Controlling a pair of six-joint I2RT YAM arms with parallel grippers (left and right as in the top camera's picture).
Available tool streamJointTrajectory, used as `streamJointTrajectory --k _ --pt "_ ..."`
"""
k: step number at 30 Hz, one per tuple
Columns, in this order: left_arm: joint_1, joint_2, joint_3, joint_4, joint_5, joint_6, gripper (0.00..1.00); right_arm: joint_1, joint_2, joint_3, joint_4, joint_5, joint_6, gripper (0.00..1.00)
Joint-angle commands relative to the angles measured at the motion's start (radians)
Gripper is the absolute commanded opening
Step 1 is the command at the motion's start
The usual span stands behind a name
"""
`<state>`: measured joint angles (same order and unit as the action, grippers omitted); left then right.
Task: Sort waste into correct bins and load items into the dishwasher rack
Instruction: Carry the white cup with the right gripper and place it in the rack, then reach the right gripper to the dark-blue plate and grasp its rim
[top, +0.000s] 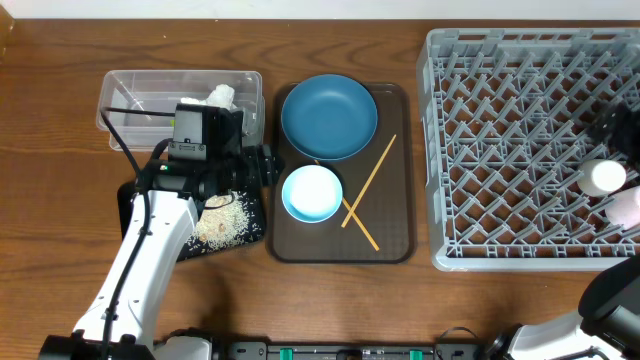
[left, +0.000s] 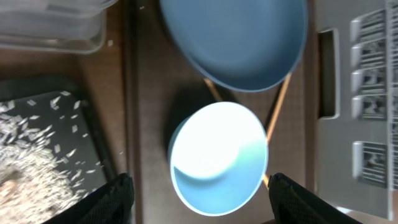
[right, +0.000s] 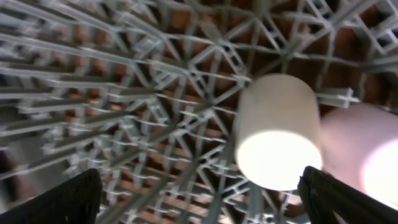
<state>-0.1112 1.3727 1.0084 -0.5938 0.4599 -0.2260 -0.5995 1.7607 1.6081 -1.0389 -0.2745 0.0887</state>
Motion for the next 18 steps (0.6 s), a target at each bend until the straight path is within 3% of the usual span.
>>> streamJointTrajectory --k 1,5,11,18 --pt "0.003 -0.001 0.008 -0.024 -0.070 0.023 0.72 0.035 -0.005 0.061 -0.024 -0.121 0.007 0.99" --pt "0.003 -0.001 0.008 -0.068 -0.116 0.024 0.72 0.132 -0.010 0.064 -0.032 -0.193 -0.006 0.99" --pt "0.003 -0.001 0.008 -0.121 -0.144 0.023 0.73 0.393 -0.010 0.064 0.029 -0.199 -0.024 0.99" --pt "0.003 -0.001 0.008 -0.132 -0.144 0.023 0.73 0.715 0.002 0.054 0.224 -0.041 -0.005 0.99"
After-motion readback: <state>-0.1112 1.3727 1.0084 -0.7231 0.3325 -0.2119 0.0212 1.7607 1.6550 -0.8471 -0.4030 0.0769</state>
